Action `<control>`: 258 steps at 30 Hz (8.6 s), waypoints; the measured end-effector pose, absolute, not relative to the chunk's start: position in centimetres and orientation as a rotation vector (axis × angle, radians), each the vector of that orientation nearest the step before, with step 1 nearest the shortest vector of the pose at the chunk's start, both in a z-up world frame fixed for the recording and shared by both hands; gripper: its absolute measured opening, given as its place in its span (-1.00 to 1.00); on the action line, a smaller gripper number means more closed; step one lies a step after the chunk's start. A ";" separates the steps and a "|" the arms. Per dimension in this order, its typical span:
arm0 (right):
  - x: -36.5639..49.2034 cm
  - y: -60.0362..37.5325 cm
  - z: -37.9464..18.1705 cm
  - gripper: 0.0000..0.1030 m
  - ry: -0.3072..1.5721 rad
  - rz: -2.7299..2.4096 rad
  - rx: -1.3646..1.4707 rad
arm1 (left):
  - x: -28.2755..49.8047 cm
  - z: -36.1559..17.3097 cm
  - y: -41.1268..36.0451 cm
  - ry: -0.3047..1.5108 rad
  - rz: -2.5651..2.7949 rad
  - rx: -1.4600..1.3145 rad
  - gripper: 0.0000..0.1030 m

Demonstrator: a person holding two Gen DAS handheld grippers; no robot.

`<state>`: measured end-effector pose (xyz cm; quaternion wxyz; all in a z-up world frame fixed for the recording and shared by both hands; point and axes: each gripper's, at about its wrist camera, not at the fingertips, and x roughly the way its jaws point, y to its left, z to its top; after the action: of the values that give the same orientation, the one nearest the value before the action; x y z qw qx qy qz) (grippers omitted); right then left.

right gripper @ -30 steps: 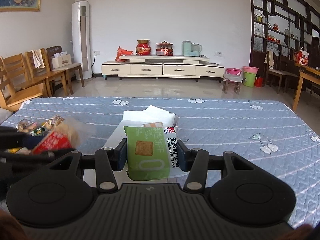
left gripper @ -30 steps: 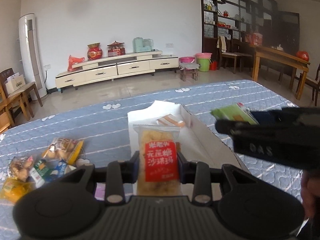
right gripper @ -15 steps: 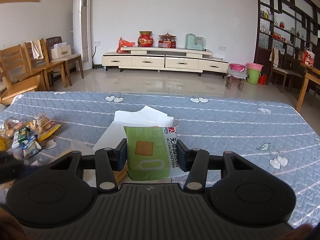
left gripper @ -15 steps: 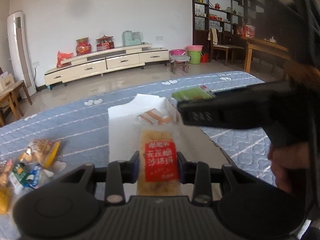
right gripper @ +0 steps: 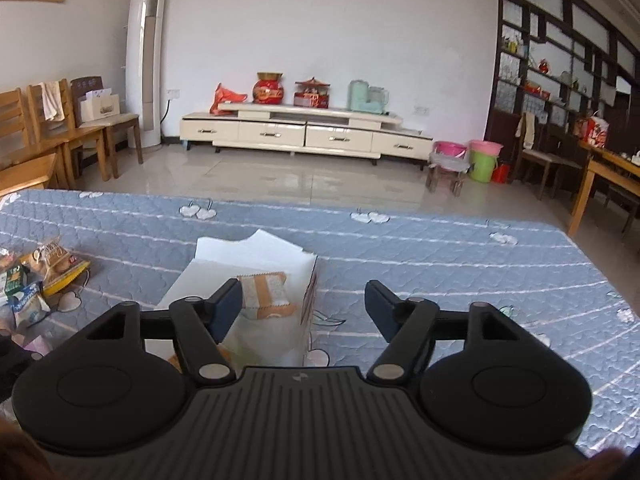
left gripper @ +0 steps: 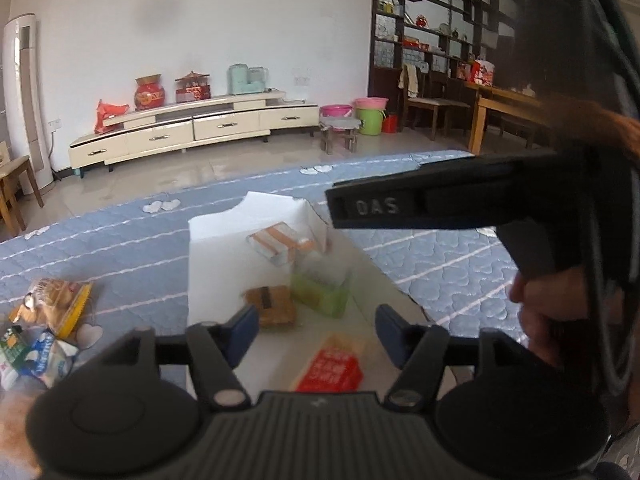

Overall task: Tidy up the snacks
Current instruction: 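Carry the cracker pack with the left gripper while the right gripper carries the green pack to the box, then release both packs into the white box and withdraw the tools, then grasp the yellow bread bag with the left gripper while the right grasps the green-seal square cake, then carry the yellow bread bag with the left gripper while the right carries the square cake to the box, then open both grippers over the white box to drop the two packs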

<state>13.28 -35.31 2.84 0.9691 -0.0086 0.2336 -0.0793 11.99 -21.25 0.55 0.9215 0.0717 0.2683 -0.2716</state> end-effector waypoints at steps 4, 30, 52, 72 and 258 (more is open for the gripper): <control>12.0 -34.5 3.6 1.00 0.439 -0.153 -0.016 | 11.2 1.7 -19.5 0.512 -0.523 0.133 0.51; 6.4 -25.6 2.6 1.00 0.439 0.085 0.010 | 17.4 0.0 5.8 0.613 0.307 -0.275 0.93; 6.4 -24.5 0.6 1.00 0.505 0.142 -0.028 | 22.4 -6.2 7.6 0.771 0.200 -0.122 0.22; 9.2 -19.2 -5.6 1.00 0.658 0.411 -0.154 | 9.7 -3.4 6.8 0.671 0.035 -0.079 -0.22; 16.6 -34.3 2.2 0.83 0.495 -0.089 0.030 | 15.8 -0.8 -20.1 0.616 -0.531 0.114 0.59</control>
<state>16.59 -34.25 2.22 0.9685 0.0151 0.2448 -0.0441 15.80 -20.07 -0.83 0.9168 0.0556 0.2995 -0.2582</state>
